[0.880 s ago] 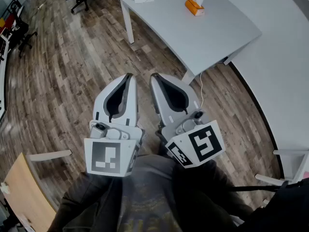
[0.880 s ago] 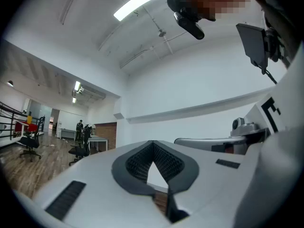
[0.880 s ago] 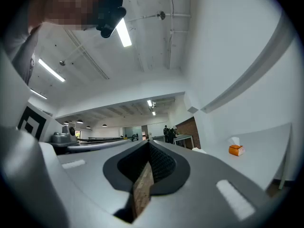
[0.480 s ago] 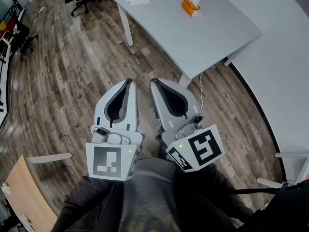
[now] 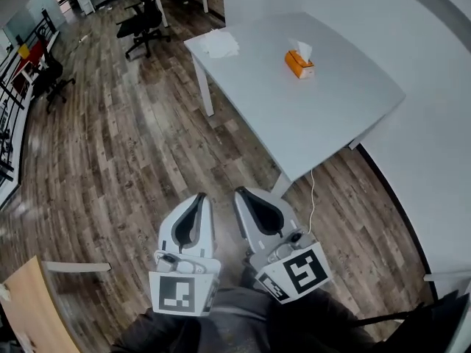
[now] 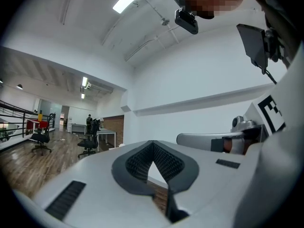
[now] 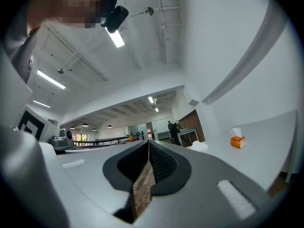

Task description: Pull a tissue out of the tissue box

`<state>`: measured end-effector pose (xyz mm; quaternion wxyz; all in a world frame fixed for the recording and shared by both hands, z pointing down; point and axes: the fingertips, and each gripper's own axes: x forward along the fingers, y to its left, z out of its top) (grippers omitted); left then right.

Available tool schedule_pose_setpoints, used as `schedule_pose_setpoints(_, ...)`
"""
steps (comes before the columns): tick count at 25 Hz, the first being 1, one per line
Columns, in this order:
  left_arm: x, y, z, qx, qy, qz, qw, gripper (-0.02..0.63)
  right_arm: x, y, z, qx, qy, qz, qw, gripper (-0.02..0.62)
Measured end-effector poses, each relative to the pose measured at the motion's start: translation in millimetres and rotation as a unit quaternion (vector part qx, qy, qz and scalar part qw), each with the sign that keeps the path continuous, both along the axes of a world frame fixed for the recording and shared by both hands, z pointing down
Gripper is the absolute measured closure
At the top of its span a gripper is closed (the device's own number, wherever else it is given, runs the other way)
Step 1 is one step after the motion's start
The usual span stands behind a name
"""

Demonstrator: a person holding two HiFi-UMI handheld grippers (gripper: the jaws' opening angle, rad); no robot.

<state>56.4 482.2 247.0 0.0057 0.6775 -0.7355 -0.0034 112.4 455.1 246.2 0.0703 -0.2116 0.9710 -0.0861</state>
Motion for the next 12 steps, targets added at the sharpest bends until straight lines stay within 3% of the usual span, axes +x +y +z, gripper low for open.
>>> schedule_pose_setpoints(6,-49.0,-24.8,14.0,-0.016,0.019,-0.007,0.9997,0.606,-42.9,-26.0,5.4,0.002,0.013,-0.003,1.000,0.592)
schedule_pose_setpoints(12,-113.3,-105.4,18.9,-0.006,0.031,0.035,0.9989,0.606,-109.6,-103.7,14.1,0.009,0.015,0.034,0.999,0.592)
